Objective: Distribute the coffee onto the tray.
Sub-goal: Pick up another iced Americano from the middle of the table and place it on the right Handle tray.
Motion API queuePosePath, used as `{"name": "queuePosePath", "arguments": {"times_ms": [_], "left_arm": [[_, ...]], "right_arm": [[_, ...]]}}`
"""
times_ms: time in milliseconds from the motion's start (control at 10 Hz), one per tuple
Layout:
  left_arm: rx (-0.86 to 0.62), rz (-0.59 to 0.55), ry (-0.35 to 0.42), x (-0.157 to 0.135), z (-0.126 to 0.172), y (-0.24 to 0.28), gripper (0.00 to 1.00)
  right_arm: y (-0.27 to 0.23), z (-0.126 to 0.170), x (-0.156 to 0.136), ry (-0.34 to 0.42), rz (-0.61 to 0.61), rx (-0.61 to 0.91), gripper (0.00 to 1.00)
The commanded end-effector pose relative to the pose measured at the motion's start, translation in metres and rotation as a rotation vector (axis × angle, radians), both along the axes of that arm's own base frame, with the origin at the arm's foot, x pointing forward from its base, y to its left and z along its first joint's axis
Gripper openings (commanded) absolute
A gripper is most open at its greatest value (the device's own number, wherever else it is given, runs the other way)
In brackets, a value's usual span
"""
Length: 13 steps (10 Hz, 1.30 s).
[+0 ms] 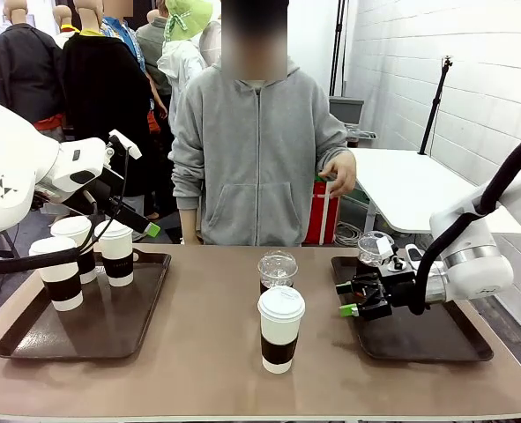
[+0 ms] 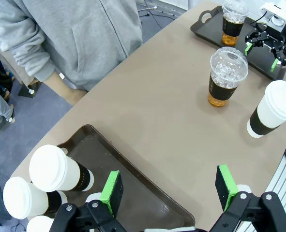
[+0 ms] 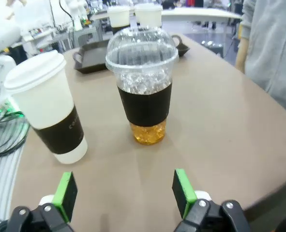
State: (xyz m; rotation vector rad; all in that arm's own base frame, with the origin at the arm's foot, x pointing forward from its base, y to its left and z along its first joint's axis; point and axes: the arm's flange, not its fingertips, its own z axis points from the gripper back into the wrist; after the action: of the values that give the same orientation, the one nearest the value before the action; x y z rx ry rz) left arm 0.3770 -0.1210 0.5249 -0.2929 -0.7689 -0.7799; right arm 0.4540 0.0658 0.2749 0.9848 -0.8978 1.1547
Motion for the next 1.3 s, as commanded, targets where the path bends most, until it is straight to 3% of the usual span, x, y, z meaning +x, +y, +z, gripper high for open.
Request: {"name": "queuePosePath", "arguments": {"times_ms": [0, 400, 1200], "left_arm": [[-0.006, -0.002, 0.003, 0.001, -0.001, 0.002, 1.00], [-0.006, -0.002, 0.003, 0.001, -0.001, 0.002, 1.00], [-0.006, -0.002, 0.003, 0.001, -0.001, 0.002, 1.00]], "right_arm": [[0.012, -0.006, 0.007, -0.045, -0.008, 0.024, 1.00], [0.020, -0.004, 0.008, -0.049, -0.008, 0.047, 1.00], [-0.056, -0.005, -0.025, -0.055, -0.120, 0.063, 1.00]]}}
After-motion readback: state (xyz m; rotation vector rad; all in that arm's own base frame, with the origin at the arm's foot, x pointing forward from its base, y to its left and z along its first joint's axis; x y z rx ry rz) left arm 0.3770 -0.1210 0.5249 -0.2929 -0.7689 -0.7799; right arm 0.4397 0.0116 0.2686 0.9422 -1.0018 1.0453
